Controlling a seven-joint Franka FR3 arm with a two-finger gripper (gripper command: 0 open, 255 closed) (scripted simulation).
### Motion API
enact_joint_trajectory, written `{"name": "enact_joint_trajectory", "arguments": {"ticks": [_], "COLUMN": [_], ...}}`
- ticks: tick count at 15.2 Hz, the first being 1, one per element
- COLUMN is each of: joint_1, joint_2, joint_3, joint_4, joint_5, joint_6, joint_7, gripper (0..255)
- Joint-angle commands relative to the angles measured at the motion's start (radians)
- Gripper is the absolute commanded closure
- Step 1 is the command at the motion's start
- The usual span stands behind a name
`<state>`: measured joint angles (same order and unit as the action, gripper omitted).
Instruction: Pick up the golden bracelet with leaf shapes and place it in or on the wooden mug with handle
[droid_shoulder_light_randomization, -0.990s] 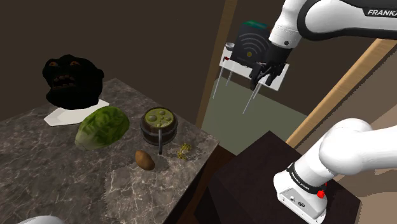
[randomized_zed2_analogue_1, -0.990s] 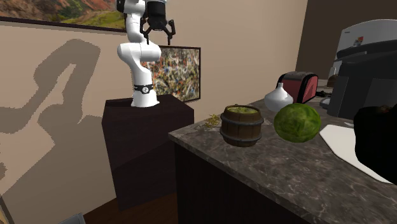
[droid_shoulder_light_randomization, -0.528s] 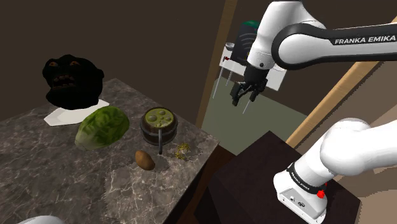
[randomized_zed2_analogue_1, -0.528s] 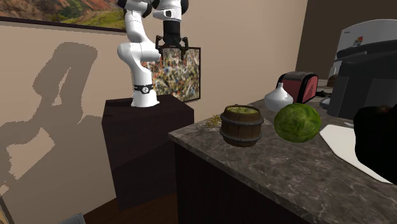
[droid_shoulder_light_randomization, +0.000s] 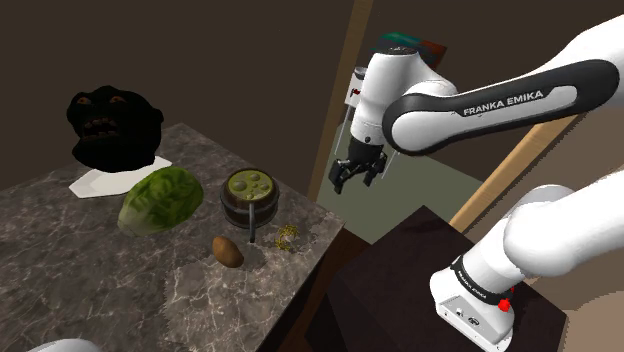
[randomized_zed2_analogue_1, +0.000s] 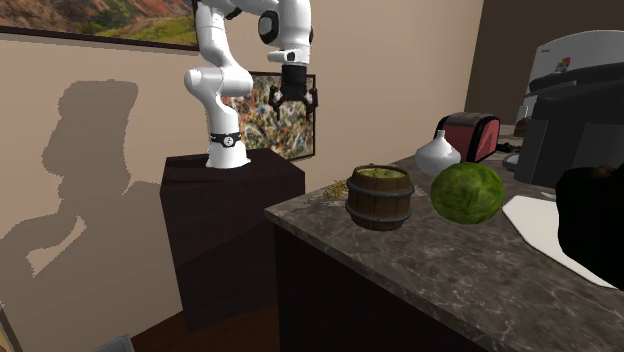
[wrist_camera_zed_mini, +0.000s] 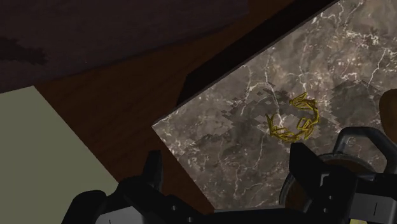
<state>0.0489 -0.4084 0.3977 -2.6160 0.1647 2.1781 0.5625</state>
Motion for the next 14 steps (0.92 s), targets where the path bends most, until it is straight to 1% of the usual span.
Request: {"name": "enact_joint_trajectory", "arguments": {"ticks": [1,3,5,7,9,11,14], "joint_1": [-0.001,-0.009,-0.017,-0.023,-0.022,-0.005,0.049], "joint_2": [0.083,0.164,0.252,0.345,0.442,0.541,0.683], "joint_3": [0.047,0.086,0.122,0.15,0.166,0.162,0.127], "joint_4": [0.01,0.027,0.05,0.079,0.114,0.157,0.232], "joint_5": [-0.008,-0.033,-0.074,-0.134,-0.21,-0.296,-0.414], "joint_6": [0.069,0.126,0.18,0.229,0.27,0.302,0.333], "joint_7": [0.065,0.129,0.202,0.285,0.378,0.474,0.606], "gripper": [0,0,0,0,0,0,0]}}
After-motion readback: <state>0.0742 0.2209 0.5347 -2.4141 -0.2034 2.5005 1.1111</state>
